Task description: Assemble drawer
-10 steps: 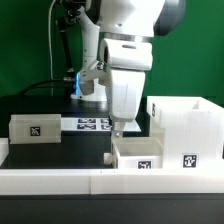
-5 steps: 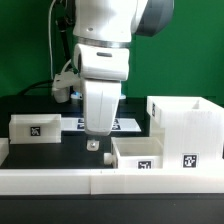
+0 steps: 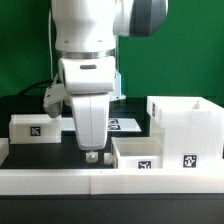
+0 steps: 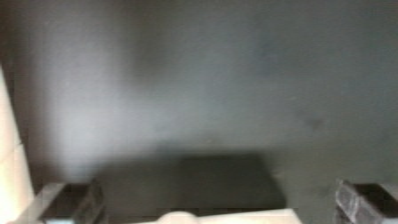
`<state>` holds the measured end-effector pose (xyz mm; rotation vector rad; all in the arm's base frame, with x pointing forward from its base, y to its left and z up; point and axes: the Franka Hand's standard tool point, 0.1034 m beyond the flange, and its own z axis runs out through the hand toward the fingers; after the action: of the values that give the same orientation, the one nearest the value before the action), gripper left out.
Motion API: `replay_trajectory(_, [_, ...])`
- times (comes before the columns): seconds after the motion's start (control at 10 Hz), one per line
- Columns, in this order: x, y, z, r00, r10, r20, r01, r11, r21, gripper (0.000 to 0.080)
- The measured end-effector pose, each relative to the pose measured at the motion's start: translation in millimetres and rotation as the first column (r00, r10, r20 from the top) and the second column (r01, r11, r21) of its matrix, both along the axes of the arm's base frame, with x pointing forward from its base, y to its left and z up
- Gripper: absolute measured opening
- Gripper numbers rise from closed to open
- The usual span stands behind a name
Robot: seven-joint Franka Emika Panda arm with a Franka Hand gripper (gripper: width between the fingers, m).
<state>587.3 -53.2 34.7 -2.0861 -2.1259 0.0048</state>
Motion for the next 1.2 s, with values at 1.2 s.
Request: replay_trajectory(1.2, [4.4, 39.8, -0.9, 1.0, -0.001, -0.005, 0.001, 0.989, 0.151, 0.0648])
